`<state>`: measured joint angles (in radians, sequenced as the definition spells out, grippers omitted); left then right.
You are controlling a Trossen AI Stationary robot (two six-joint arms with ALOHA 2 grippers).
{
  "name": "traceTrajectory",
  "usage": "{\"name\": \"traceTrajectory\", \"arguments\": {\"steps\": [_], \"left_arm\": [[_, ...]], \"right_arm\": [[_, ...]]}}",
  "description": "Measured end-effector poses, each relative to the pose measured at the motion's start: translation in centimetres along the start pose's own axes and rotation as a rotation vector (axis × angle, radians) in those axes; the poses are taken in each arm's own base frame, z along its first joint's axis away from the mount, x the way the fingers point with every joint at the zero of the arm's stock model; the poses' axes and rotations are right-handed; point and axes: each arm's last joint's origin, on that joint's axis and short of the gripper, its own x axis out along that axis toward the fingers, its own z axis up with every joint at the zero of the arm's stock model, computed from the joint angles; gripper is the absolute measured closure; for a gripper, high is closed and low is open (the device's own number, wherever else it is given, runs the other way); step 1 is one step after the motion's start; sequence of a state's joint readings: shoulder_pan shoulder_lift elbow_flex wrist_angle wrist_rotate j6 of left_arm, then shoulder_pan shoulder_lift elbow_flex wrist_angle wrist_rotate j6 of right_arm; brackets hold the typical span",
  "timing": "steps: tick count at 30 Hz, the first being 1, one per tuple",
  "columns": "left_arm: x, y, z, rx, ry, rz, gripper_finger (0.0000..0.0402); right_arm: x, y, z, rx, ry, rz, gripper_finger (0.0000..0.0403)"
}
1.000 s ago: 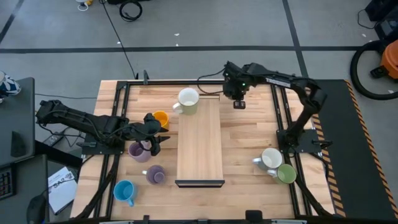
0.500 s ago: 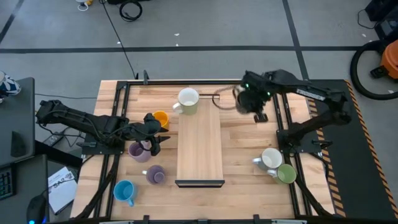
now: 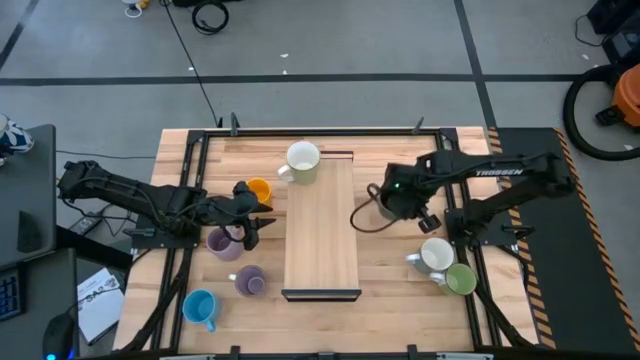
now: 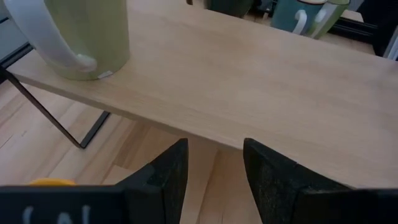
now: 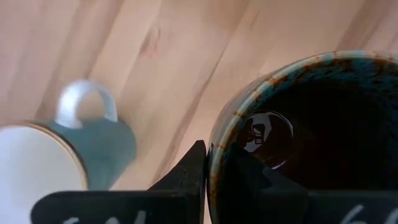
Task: Place coffee mugs
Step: Put the brown mug on the shelf
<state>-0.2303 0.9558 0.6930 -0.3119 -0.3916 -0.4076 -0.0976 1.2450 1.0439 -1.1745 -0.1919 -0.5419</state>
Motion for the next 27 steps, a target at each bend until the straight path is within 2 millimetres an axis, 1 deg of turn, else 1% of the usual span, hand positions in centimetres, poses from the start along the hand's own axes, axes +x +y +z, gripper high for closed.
{"name": "traceTrajectory", "arguments": {"steps": [7,14,19,23,27], "left_arm": [[0.0,0.0,0.0,0.0,-0.001,-0.001,0.0241],[0.0,0.0,0.0,0.001,-0.001,-0.001,0.0241],[0.0,0.0,0.0,0.002,-0.001,-0.001,0.0241],[0.0,0.0,0.0,0.002,-0.001,-0.001,0.0241],[0.0,0.0,0.0,0.002,-0.001,-0.001,0.0241]], "right_arm": [[2.4,-0.1,0.0,-0.021,0.126,-0.042,0.0353],[4.5,-0.5,0.0,-0.012,0.172,0.002,0.0352],[5.3,-0.8,0.2,-0.007,0.194,0.013,0.0352],[5.5,-0.9,0.2,-0.005,0.208,0.019,0.0351],[5.6,-0.9,0.3,-0.005,0.214,0.021,0.0342]]}}
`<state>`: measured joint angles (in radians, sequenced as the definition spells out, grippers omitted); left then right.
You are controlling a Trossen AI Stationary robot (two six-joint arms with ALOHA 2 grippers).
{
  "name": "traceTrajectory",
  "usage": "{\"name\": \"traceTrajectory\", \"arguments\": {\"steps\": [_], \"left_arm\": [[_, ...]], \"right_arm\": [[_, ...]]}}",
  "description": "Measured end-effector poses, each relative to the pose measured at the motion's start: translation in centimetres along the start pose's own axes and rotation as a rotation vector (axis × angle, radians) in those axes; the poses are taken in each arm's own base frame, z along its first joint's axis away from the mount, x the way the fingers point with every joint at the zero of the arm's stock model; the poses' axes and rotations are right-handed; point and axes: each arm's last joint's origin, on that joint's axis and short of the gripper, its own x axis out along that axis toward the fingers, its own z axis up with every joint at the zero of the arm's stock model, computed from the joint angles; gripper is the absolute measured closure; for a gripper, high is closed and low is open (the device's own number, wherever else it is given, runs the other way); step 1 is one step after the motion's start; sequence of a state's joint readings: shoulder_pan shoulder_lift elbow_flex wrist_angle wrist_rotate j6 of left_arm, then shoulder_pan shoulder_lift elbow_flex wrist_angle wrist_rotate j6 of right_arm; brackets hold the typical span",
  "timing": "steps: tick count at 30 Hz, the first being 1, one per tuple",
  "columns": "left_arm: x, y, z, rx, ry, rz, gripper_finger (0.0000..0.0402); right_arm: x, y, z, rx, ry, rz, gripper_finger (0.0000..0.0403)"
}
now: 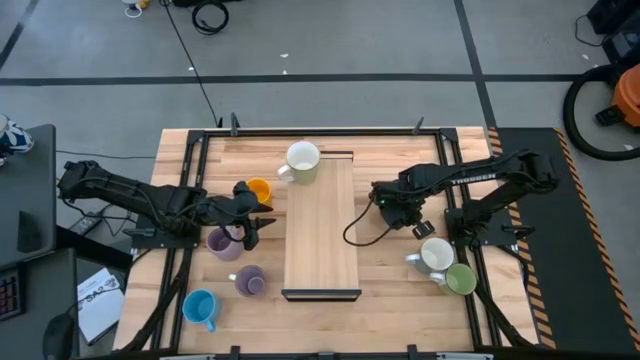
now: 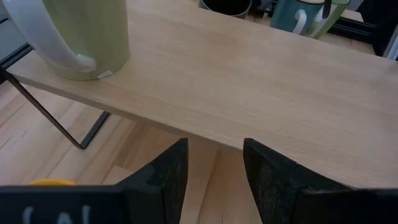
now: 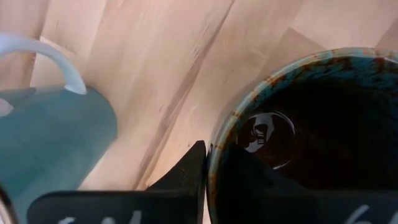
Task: Place coffee mugs
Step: Put the brown mug on the shelf
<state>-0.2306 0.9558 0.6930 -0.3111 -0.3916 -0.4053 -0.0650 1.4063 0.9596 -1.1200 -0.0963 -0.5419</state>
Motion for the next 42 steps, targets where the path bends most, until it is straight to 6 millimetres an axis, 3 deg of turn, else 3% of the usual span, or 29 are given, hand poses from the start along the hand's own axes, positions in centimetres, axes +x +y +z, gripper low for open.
{"name": "traceTrajectory", "arguments": {"steps": [26,37,42], "left_arm": [[0.0,0.0,0.0,0.0,0.0,0.0,0.0241],[0.0,0.0,0.0,0.0,0.0,0.0,0.0241],[0.0,0.0,0.0,0.0,0.0,0.0,0.0241]], "right_arm": [[0.04,-0.09,-0.1,0.138,0.015,-0.021,0.0255],[0.04,-0.09,-0.11,0.425,0.012,-0.022,0.0249],[-0.85,-0.27,0.35,0.533,-0.02,-0.032,0.025]]}}
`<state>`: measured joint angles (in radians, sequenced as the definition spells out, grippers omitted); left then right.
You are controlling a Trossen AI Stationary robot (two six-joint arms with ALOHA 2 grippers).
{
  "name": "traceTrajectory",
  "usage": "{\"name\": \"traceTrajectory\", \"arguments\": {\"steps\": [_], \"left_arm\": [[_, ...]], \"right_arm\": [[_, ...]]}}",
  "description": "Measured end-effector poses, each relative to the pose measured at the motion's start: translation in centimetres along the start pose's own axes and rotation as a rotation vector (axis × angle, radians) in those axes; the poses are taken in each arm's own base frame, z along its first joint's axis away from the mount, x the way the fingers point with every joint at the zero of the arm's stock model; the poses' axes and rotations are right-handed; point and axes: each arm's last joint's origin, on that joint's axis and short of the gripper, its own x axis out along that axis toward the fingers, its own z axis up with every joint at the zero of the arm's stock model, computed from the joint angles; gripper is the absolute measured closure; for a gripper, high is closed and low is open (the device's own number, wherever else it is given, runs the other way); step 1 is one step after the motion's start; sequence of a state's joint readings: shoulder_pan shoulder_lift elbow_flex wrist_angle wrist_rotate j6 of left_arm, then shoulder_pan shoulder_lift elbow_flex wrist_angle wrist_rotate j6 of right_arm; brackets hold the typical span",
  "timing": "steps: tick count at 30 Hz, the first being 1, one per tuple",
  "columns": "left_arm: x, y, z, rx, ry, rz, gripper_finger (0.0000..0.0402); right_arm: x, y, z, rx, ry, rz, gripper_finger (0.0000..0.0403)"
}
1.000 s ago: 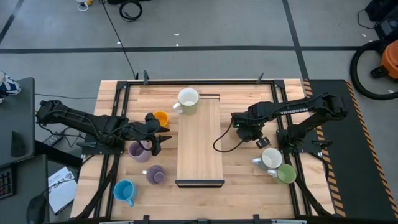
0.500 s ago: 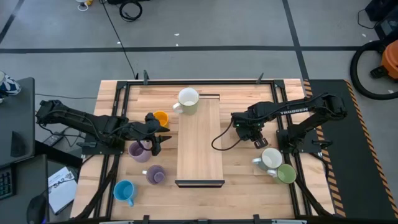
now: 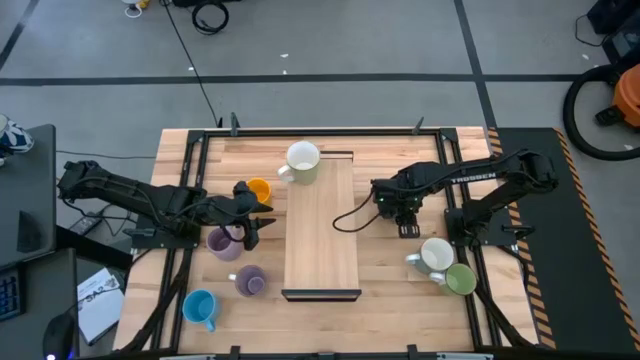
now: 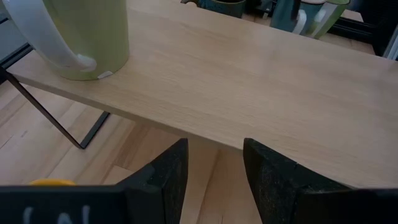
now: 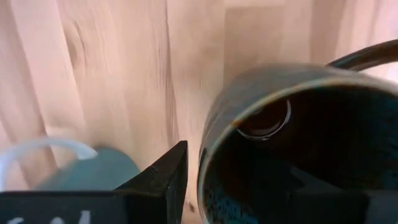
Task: Place coffee mugs
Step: Put the brown mug on the shelf
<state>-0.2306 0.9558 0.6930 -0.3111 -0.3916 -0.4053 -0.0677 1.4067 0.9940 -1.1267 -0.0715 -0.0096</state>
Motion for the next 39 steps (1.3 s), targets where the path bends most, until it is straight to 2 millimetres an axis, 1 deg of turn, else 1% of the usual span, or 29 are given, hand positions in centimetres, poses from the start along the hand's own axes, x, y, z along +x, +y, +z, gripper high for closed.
{"name": "traceTrajectory", "arguments": {"steps": [5,9,14,19,23,28,33,39], "left_arm": [[0.0,0.0,0.0,0.0,0.0,0.0,0.0241],[0.0,0.0,0.0,0.0,0.0,0.0,0.0241],[0.0,0.0,0.0,0.0,0.0,0.0,0.0241],[0.0,0.0,0.0,0.0,0.0,0.0,0.0241],[0.0,0.0,0.0,0.0,0.0,0.0,0.0241],[0.0,0.0,0.0,0.0,0.0,0.0,0.0241],[0.0,0.0,0.0,0.0,0.0,0.0,0.0241],[0.0,0.0,0.0,0.0,0.0,0.0,0.0241]], "right_arm": [[-1.5,0.1,0.9,0.1,-0.061,0.003,0.0251],[-2.2,0.0,1.2,0.208,-0.092,0.008,0.0251],[-2.3,-0.7,1.3,0.448,-0.101,0.018,0.0251],[-2.4,-1.8,1.3,0.695,-0.113,0.028,0.0251],[-2.5,-2.6,1.6,0.838,-0.15,0.043,0.0251],[-2.6,-3.5,1.9,0.951,-0.194,0.062,0.0251],[-2.6,-4.0,1.8,0.985,-0.201,0.063,0.0251],[-1.9,-4.3,1.4,1.037,-0.174,0.057,0.0251]]}}
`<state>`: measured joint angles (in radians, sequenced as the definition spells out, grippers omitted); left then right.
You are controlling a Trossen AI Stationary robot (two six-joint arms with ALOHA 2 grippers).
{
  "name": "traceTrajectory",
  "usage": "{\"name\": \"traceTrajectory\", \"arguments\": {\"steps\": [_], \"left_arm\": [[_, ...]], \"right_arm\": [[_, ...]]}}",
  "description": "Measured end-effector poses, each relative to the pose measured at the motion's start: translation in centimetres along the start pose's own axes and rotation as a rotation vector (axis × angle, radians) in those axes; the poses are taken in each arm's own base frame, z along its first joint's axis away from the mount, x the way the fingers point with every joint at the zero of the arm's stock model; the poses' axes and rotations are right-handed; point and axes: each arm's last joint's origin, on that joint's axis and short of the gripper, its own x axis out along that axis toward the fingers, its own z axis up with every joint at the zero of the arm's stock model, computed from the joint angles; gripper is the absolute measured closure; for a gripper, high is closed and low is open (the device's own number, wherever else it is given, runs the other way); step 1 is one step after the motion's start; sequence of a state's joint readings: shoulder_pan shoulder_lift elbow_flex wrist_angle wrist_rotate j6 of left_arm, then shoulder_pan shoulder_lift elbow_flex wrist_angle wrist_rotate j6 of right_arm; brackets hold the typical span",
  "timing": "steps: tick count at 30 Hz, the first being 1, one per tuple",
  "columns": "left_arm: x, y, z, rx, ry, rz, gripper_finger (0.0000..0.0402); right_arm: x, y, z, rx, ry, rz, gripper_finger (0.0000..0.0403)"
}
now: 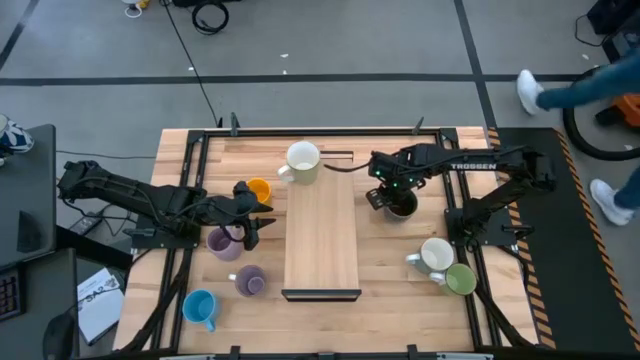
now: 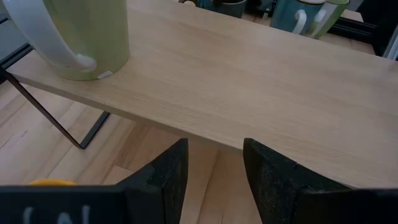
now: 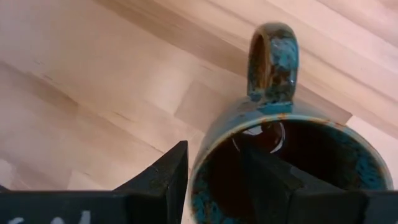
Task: Place coffee mugs
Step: Put the brown mug on the shelf
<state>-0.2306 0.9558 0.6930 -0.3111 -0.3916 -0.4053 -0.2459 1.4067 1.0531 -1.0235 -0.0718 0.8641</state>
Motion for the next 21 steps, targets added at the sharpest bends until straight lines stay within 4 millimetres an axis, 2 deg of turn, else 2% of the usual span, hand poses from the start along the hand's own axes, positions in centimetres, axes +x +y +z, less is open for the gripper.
{"name": "traceTrajectory", "arguments": {"steps": [12,18,21], "left_arm": [[0.0,0.01,0.0,0.0,0.0,0.0,0.0241],[0.0,0.01,0.0,0.0,0.0,0.0,0.0241],[0.0,0.01,0.0,0.0,0.0,0.0,0.0241]], "right_arm": [[0.7,-0.05,0.34,0.024,-0.09,-0.018,0.0251],[0.71,-0.08,0.28,0.018,-0.078,-0.017,0.0251],[0.72,-0.13,0.07,-0.04,-0.034,-0.003,0.0251]]}}
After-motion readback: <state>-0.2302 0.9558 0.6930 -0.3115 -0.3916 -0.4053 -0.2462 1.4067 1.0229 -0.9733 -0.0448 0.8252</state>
